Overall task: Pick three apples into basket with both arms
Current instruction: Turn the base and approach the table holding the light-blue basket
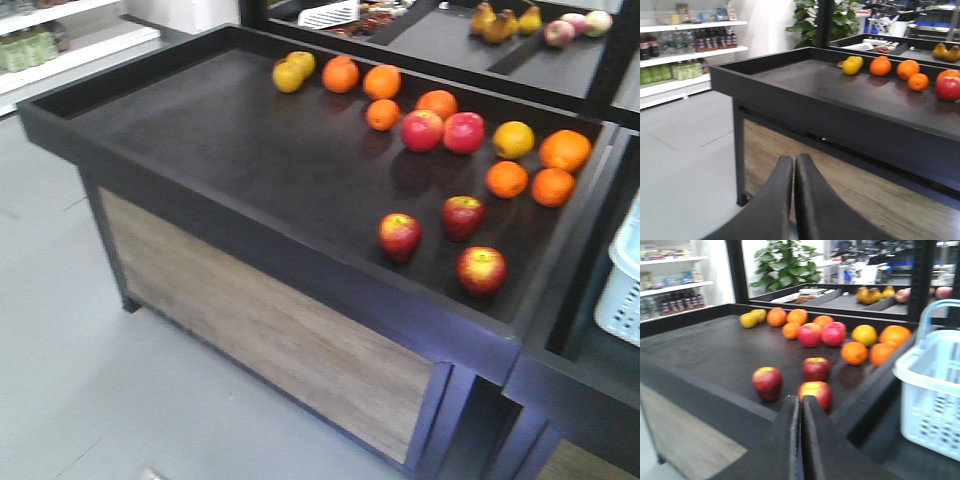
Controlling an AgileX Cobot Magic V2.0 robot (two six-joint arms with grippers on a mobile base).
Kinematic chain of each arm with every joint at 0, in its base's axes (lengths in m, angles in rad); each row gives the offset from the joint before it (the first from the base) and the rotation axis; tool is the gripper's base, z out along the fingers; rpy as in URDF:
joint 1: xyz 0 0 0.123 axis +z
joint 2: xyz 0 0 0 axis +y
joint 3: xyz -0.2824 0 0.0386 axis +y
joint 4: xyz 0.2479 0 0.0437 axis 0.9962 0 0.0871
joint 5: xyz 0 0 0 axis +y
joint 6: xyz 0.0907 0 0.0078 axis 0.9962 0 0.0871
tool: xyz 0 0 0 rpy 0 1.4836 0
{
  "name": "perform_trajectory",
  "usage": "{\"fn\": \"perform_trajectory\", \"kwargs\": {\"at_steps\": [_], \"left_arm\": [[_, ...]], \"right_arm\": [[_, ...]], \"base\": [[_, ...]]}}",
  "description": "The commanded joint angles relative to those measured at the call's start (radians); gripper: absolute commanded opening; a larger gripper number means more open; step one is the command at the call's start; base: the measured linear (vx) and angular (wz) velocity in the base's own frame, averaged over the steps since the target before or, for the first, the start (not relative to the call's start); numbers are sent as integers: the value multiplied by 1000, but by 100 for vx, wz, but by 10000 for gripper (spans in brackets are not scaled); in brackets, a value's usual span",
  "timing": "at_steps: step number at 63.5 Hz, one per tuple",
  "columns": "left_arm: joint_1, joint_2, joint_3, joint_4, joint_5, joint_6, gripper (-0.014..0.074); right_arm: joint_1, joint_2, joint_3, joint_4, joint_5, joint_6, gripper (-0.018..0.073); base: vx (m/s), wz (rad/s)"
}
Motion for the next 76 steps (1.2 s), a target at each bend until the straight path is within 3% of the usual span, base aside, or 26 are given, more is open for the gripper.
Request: {"fn": "perform_trajectory", "kwargs": {"at_steps": [1,76], "left_arm": [[1,-16,4,1,-70,-9,-7],[1,-16,4,1,-70,-9,-7]], "right_arm": [[-7,-13,13,-10,-74,-8,-4],[-7,-13,13,-10,-74,-8,-4]], "base": [[8,-41],[4,-40]]}}
